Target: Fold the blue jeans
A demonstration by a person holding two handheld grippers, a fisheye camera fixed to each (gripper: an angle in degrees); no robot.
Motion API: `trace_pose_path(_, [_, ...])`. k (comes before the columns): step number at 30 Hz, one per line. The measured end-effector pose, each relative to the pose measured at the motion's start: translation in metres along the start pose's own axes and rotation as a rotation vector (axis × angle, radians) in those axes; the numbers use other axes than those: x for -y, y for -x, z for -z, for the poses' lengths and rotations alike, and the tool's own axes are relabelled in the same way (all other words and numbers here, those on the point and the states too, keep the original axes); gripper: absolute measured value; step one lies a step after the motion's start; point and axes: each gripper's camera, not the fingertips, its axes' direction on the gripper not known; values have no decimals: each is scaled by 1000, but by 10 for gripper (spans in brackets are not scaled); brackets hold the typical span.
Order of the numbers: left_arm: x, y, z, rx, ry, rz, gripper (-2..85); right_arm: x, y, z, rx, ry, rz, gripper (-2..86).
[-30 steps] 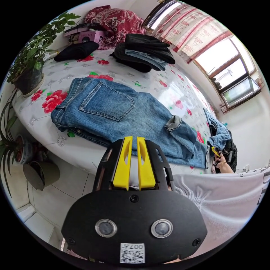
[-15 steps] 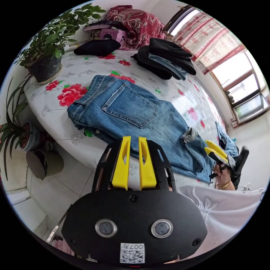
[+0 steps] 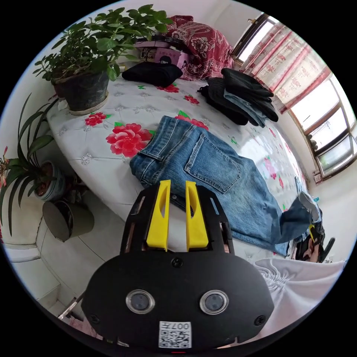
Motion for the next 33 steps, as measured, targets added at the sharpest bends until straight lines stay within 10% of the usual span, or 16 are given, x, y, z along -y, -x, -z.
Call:
trace_pose_path(12, [45,6,-21,-45,69,72,116,-99,-171,-20,46,-37,-690,20])
trace_pose_path(27, [71,-27,12,-209,69,-14,-4,-21,-130,7,-34,-33,-266,7])
trace_pose_path(33, [46,-36,-13,15,224,-195,11,-55,-148,-23,-185,99,-263,17])
